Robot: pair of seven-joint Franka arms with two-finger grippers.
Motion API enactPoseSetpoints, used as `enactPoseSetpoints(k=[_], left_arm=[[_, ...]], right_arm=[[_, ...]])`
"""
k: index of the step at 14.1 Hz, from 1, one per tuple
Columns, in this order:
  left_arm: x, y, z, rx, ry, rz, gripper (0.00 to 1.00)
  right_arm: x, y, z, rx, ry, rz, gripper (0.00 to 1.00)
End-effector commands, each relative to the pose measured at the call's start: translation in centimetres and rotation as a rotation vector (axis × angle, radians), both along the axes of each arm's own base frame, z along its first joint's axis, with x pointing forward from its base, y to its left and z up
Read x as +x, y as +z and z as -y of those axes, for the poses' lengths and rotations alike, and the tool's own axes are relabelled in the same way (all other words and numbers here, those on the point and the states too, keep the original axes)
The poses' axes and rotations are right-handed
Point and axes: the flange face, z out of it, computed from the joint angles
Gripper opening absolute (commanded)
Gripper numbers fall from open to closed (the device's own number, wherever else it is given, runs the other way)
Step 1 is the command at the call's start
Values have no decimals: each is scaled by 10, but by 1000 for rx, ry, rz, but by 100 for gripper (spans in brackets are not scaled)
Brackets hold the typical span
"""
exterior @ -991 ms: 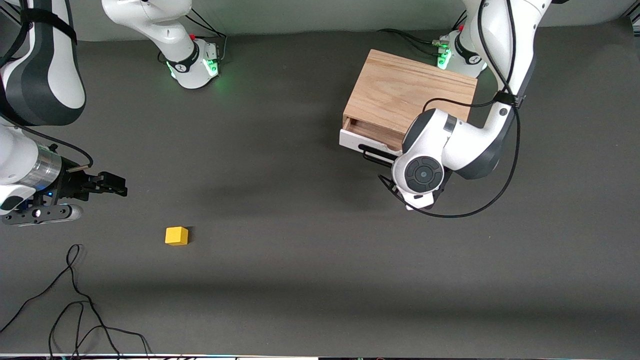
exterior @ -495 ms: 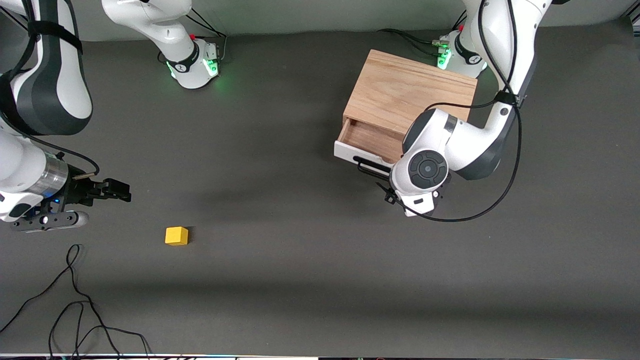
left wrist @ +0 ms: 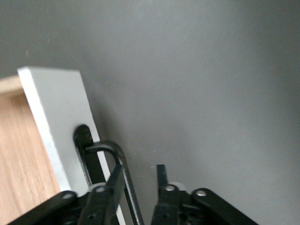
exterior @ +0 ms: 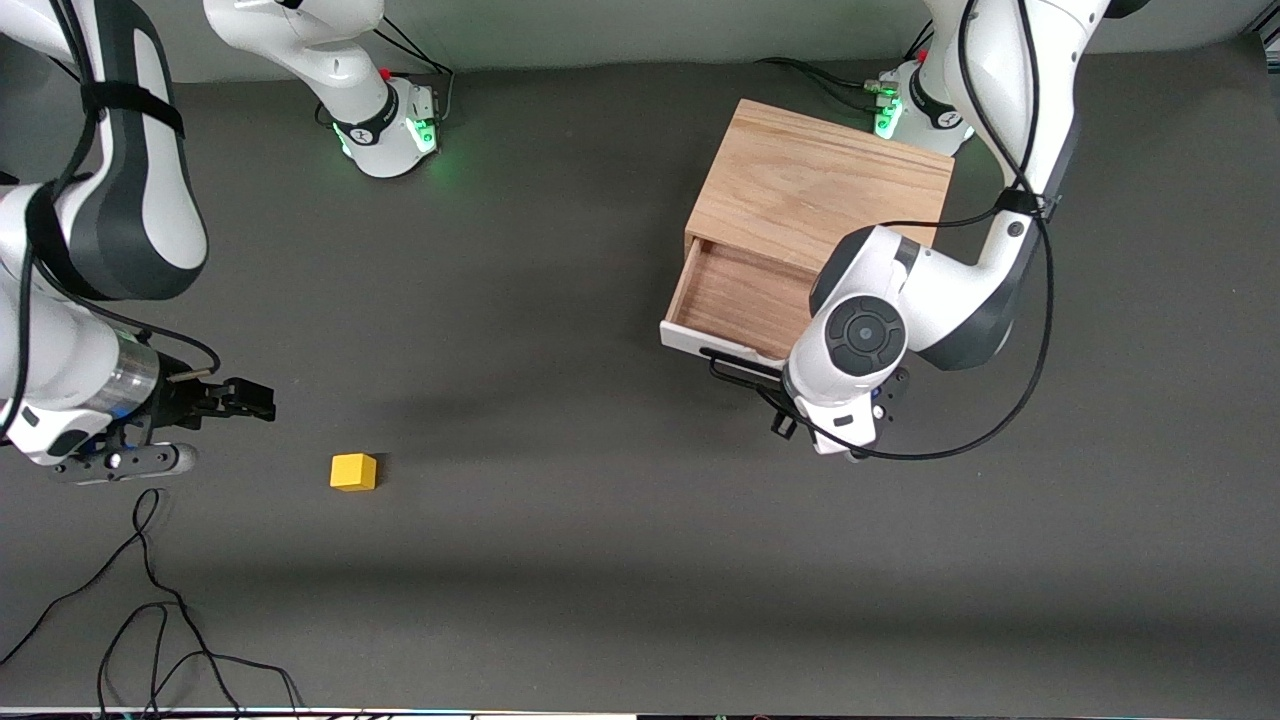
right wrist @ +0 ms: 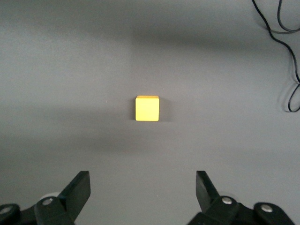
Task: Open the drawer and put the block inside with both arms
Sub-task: 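Pull the drawer open with the left gripper while the right gripper advances, then lower the right gripper onto the yellow cube while the left gripper retracts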
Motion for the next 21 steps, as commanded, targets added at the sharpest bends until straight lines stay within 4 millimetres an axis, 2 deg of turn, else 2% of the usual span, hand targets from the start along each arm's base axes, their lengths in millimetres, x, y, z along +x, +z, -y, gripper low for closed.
enactPoseSetpoints(k=[1,3,4,7,8,9,10,13,14,16,17,18,21], left_arm=[[8,9,-1,12,-31,26,100],[11,22,-5,11,-59,33,100],[11,44,-15,14,-77,22,100],[-7,120,-48,34,-236,-56,100],[-16,153,-60,-1,-288,-52,100],[-22,183,-80,-44,-309,-42,100],[-25,204,-103,-66,-318,-38,100],[-49,252,-146,-76,-521,-52,100],[-54,264,-163,-81,-587,-49,100],[-60,283,-182,-84,-705,-23,100],[-60,286,-192,-85,-746,-15,100],[-59,287,-194,-79,-805,-11,100],[-55,277,-195,-26,-908,-30,100]], right_arm=[[9,-18,-16,10,4,9,100],[13,-38,-13,7,11,21,100],[13,-49,-11,5,9,26,100],[18,-90,-11,-3,8,4,100],[21,-101,-12,-5,10,6,100],[22,-107,-12,-7,10,12,100],[22,-113,-12,-7,10,14,100],[26,-136,-10,-10,3,22,100],[27,-148,-9,-11,-1,22,100],[25,-173,-7,-15,-12,45,100],[24,-182,-6,-15,-13,58,100],[20,-195,-6,-15,-16,57,100],[14,-213,-4,15,-48,38,100]])
